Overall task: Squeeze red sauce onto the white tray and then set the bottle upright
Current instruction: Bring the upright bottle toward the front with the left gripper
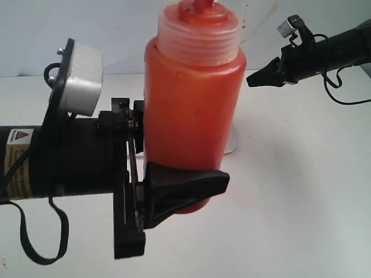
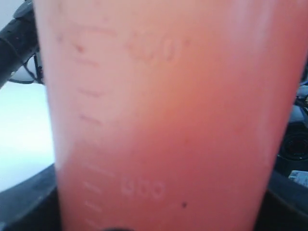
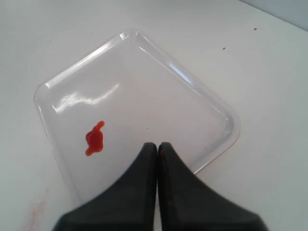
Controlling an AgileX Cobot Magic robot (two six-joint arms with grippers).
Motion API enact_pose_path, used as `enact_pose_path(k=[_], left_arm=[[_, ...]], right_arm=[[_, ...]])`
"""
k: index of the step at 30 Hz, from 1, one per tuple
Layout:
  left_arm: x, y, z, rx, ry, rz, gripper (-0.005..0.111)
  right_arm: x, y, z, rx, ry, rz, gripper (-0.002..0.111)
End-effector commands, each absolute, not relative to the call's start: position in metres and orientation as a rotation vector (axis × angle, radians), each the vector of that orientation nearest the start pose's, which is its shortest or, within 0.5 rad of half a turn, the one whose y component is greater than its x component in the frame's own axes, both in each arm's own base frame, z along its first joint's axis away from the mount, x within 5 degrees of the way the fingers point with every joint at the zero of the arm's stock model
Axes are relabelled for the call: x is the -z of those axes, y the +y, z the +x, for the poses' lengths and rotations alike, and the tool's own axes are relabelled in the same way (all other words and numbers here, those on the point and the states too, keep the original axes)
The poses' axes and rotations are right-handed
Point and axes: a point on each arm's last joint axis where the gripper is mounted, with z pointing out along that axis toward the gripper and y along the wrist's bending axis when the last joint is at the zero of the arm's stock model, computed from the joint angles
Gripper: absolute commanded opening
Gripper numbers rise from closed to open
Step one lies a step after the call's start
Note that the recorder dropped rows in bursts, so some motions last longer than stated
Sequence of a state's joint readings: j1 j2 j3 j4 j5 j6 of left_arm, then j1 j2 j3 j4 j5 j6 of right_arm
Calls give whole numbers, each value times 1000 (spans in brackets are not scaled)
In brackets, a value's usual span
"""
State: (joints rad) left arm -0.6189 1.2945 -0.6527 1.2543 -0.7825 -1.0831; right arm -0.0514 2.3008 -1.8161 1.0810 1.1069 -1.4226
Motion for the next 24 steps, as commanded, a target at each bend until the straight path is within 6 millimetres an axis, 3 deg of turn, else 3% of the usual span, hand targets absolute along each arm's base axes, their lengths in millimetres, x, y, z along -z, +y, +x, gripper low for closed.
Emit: enact_pose_path(k=[1,6,14,19,24], left_arm=[[-275,-194,162,1093,1454,1112,0],[-259,-194,164,1107,1429,1063,0],[-230,-204,174,1148,1468,1087,0],[-219,-208,179,1154,1453,1088,0],[-211,-209,187,1105,1462,1041,0]], right_arm=[[-184,46,479,-899,2091,-977,0],[-185,50,474,-985,2026,-1033,0],[-170,66,465,-1195,2273,-742,0],[-161,73,455,-1174,2262,-854,0],[-174,74,432,-1117,2080,-1038,0]])
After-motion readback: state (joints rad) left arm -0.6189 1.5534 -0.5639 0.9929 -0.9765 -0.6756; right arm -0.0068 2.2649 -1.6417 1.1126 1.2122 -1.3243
